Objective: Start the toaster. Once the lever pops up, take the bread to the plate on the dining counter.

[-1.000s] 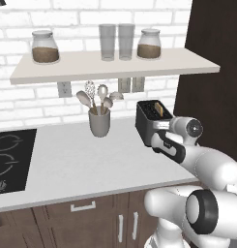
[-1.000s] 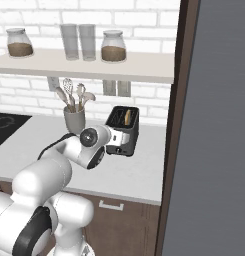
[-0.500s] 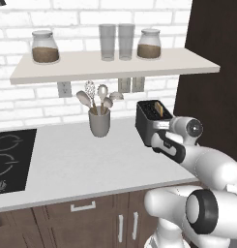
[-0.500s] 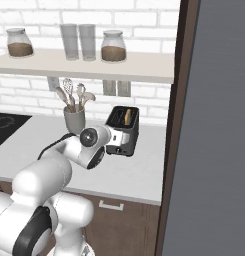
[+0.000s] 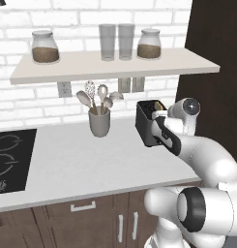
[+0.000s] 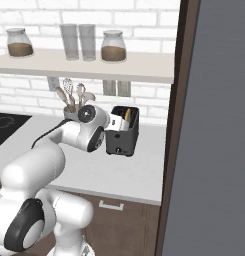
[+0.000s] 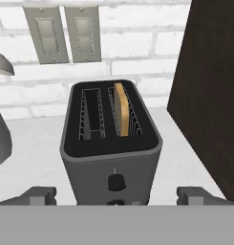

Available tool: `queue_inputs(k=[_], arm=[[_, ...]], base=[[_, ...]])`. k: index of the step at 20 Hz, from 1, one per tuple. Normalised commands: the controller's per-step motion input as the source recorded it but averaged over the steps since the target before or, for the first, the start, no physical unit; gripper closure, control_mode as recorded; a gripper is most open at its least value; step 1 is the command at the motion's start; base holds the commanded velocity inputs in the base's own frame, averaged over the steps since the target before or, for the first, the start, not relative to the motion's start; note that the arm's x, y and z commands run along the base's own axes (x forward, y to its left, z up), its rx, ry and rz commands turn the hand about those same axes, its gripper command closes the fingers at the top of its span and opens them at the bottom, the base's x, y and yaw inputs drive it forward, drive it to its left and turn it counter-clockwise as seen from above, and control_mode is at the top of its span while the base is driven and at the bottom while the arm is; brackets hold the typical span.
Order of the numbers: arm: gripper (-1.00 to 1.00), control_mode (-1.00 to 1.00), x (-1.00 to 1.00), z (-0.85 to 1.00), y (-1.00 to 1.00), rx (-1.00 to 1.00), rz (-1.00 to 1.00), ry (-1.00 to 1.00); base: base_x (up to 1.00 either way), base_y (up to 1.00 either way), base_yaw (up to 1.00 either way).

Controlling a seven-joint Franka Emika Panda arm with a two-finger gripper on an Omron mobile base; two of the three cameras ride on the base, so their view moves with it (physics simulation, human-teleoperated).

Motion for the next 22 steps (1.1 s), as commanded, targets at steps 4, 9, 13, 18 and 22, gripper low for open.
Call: queue_inputs(k=[4,9,13,18,22], arm=[[-1.0,-1.0,0.01,-0.04,0.0,0.0,0.0,0.0],[-1.0,-1.0,0.01,-0.06,0.0,0.0,0.0,-0.03],[-1.0,-1.0,0.16,-0.03,0.0,0.0,0.0,0.0],[-1.0,-1.0,0.28,-0.02,-0.1,0.0,0.0,0.0],[-1.0,-1.0,0.23,-0.03,-0.3,0.02,0.01,0.0]], base=[[0.0,0.0,0.0],[0.0,0.0,0.0],[0.0,0.0,0.0],[0.0,0.0,0.0],[0.0,0.0,0.0]])
